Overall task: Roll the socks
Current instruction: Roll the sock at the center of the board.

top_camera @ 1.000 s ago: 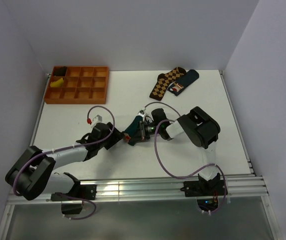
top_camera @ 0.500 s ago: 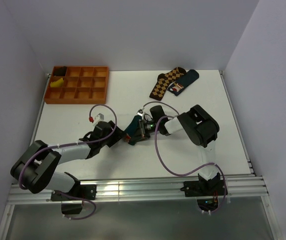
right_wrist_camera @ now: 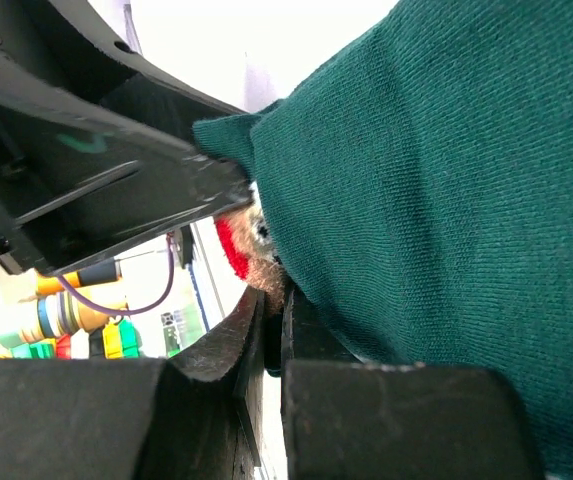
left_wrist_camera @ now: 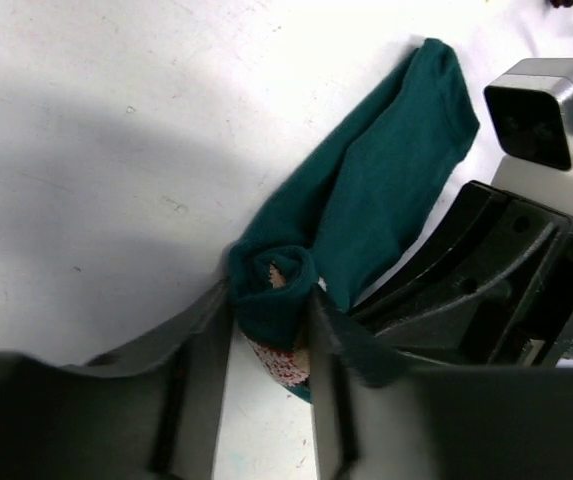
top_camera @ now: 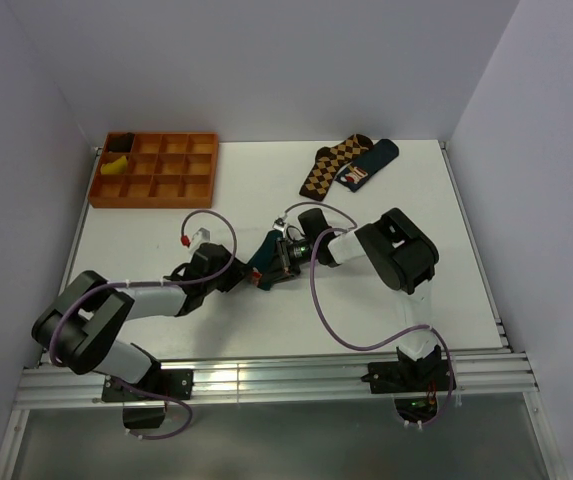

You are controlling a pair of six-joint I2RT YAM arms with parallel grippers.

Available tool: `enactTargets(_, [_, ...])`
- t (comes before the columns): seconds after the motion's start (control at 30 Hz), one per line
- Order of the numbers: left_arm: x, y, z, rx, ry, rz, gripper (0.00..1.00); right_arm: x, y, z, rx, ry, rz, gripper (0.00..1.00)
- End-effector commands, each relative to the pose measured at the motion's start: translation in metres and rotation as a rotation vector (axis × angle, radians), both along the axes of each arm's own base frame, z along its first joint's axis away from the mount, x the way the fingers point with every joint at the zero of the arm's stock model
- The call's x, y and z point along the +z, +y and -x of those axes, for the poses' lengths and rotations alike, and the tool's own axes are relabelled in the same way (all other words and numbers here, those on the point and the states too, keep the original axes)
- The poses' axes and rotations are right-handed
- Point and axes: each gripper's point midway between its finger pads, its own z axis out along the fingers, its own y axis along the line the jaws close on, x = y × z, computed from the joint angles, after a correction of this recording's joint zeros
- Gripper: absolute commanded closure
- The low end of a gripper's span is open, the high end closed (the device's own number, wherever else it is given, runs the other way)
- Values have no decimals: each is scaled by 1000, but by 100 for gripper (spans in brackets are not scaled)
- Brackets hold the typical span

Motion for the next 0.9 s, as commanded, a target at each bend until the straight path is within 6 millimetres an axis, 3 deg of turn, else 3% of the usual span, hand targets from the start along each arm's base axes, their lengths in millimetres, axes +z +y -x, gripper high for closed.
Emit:
enactTargets(0.0, [-19,4,10,4,77,-44,63,-48,-25,8,-59,50,206,100])
enactTargets(0.03, [-20,5,10,10,83,-53,72,-48,-26,8,-60,40,211,100])
enactTargets(0.17, [-23,8,8,12,116,-106,87,-39,-30,3,-55,-58,247,94])
enactTargets(0.33, [-21,10,8,-5,129,-162,99,-11,-35,-8,-109,-254,268,66])
enactTargets(0.4, [-16,7,5,-24,122,-192,100,-1,-33,-9,-111,-354,275,57])
enactTargets(0.6, [-14,1,4,-87,143,-279,100,36,-42,-25,-219,-688,368,51])
enactTargets(0.63, [-13,0,5,-97,143,-289,100,36,-41,-17,-202,-736,376,51])
enactTargets(0.67, [-12,-3,5,-106,145,-297,100,47,-45,-25,-248,-803,401,50])
enactTargets(0.73, [-12,-4,5,-115,152,-311,100,53,-46,-21,-258,-883,415,49])
enactTargets(0.87, [-13,-10,6,-140,168,-321,100,74,-32,-11,-245,-1086,433,47])
